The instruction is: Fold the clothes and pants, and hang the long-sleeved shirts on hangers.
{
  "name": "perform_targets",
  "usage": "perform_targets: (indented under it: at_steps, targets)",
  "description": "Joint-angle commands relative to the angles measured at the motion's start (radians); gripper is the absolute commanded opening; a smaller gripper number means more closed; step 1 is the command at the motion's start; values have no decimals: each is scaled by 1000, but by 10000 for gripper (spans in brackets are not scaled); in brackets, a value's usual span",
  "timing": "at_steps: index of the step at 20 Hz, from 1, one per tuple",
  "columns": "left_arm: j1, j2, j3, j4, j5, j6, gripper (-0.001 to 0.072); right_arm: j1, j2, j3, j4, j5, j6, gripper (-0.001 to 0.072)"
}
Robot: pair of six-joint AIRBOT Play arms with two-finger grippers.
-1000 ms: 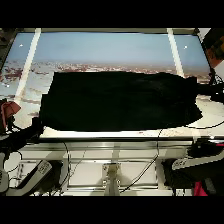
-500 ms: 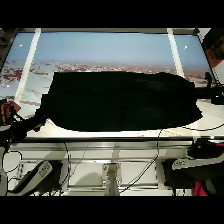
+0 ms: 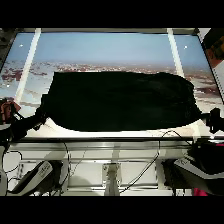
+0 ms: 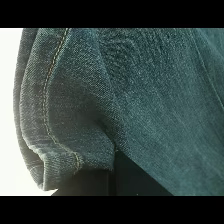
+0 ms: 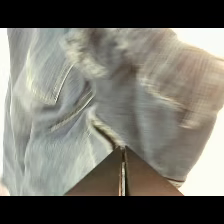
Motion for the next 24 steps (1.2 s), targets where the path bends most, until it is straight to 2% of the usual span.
perform_targets:
  at_steps: [1,2,4,6,9,14,18,24]
  targets:
    - [0,1,1,0,0,25,15,-87,56,-75,-40,-75,145,300]
    - [0,1,1,0,0,25,15,-85,47,-75,-57,-80,192,464]
    - [0,1,1,0,0,26,15,-85,11,-75,-61,-64,193,470]
    - [0,1,1,0,0,26,15,-85,-43,-75,-61,-48,193,566]
    - [0,1,1,0,0,26,15,-84,-138,-75,-50,-42,165,570]
    - [0,1,1,0,0,26,15,-85,-217,-68,110,0,-19,576]
    - [0,1,1,0,0,26,15,-85,-217,-31,95,38,-35,615]
    - [0,1,1,0,0,26,15,-84,-222,-31,5,-47,-37,622]
